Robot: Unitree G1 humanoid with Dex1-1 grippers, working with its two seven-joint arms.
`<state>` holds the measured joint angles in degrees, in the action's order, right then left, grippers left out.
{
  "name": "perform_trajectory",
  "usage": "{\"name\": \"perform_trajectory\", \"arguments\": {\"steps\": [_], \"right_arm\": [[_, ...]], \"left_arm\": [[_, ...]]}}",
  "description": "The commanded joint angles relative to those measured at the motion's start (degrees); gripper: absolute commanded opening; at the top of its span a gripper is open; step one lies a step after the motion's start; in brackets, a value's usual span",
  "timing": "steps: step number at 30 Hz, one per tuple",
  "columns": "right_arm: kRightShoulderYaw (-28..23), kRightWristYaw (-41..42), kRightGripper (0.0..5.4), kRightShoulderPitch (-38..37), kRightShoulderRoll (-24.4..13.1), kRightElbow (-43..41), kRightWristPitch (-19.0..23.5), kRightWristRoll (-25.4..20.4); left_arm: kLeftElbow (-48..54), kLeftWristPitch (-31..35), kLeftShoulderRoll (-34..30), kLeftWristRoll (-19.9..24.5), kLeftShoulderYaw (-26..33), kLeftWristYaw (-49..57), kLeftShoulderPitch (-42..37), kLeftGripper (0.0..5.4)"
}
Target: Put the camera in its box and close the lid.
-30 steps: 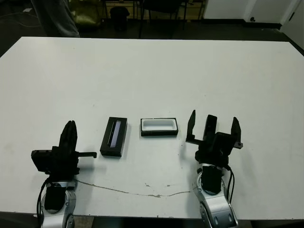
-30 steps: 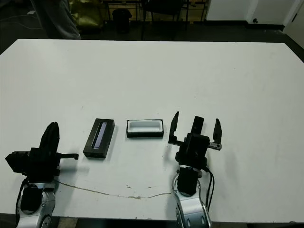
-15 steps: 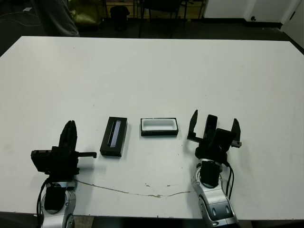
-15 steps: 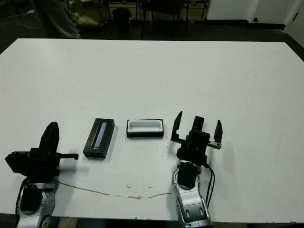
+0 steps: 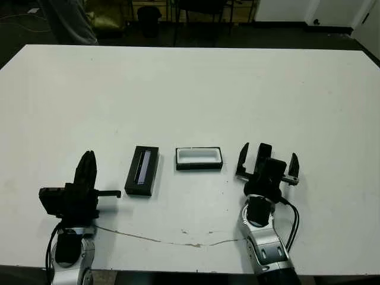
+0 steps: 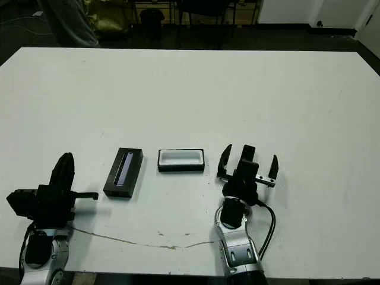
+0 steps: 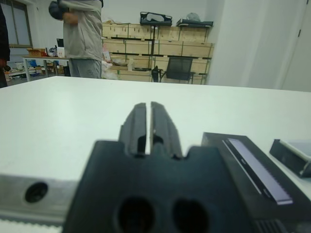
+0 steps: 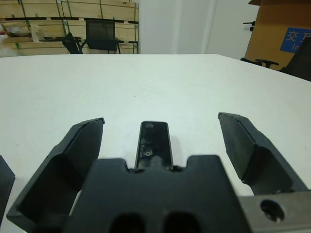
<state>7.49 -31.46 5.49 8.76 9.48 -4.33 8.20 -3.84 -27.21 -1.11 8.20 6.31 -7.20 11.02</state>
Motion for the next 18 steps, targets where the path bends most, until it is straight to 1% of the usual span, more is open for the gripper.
{"name": "perform_trajectory", "arguments": {"steps": [1, 4, 8, 12, 18], "right_arm": [[-1.3, -0.4, 5.37, 0.1, 3.5, 4.5, 0.0, -1.0], [-2.0, 0.6, 5.00, 0.6, 3.8, 6.6, -0.8, -2.4], [-2.7, 1.4, 4.08, 1.6, 3.7, 9.9, -0.9, -3.4], [-3.6, 2.0, 3.18, 2.6, 3.6, 13.7, -2.8, -4.4], [-5.1, 2.4, 1.79, 3.7, 4.1, 17.0, -2.6, -5.7]], "left_arm": [[-2.9, 1.0, 0.1, 0.0, -0.3, -0.4, 0.9, 0.00], [-3.2, 0.7, 0.1, 0.0, -0.2, -0.6, 0.8, 0.00], [-3.3, 0.8, 0.2, 0.1, -0.2, -0.6, 0.7, 0.00], [-3.1, 0.9, 0.0, -0.3, -0.2, -0.4, 0.8, 0.00], [-3.3, 0.7, -0.3, -0.1, 0.0, -0.7, 0.6, 0.00]]}}
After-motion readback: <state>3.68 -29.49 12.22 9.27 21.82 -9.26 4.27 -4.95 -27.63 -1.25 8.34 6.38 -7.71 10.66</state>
